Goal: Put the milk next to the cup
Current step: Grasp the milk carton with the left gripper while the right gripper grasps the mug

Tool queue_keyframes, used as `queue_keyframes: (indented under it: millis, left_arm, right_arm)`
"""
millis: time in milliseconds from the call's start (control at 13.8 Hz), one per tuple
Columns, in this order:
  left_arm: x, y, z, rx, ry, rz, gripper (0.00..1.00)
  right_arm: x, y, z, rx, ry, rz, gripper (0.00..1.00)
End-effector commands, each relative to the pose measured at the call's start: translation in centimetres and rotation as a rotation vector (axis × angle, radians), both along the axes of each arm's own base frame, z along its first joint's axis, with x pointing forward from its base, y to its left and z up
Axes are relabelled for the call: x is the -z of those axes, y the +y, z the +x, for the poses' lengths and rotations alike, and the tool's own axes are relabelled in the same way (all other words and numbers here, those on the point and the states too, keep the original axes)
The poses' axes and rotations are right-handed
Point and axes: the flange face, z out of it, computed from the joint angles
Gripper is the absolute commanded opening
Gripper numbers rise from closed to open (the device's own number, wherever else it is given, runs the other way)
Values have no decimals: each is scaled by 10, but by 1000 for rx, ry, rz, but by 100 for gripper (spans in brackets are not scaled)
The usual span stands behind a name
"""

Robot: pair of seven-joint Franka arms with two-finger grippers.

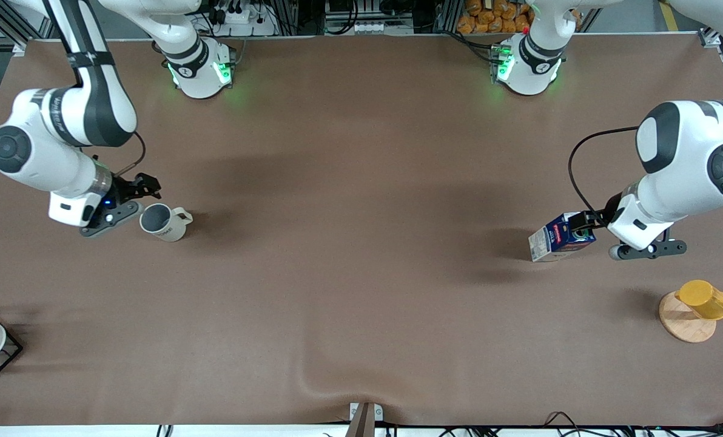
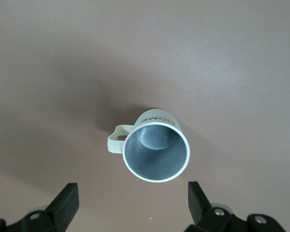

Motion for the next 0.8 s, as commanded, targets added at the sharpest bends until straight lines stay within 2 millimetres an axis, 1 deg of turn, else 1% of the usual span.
queue_keyframes:
  millis: [0,73,145,218,364,509,582,655,727]
  left_arm:
    - [8,-3,2,-14,-7,-20,100]
    - [12,-5,3,-29,-7,-42,100]
    - [13,-5,4,-37,-7,-51,100]
    - [14,-5,4,-38,-5,-52,100]
    - [19,-5,1,-39,4,-52,100]
    - [23,-4,0,-40,12,-51,100]
    - [28,-5,1,-38,16,-51,100]
    - [31,-4,2,-40,13,-51,100]
    - [34,-5,3,-39,14,-52,100]
  right_arm:
    - [39,16,-26,-111,-79,-3,100]
    - [50,21,-32,-130,-90,0,100]
    - [56,23,-34,-149,-82,-5,100]
    - [58,23,-35,-170,-88,-18,100]
    - [78,22,-51,-195,-136,-29,100]
    - [98,17,-53,-192,-123,-27,98]
    - [105,17,-53,-189,-108,-25,83]
    - [109,18,-49,-186,-91,-24,56]
    - [116,19,-51,-185,-64,-22,22]
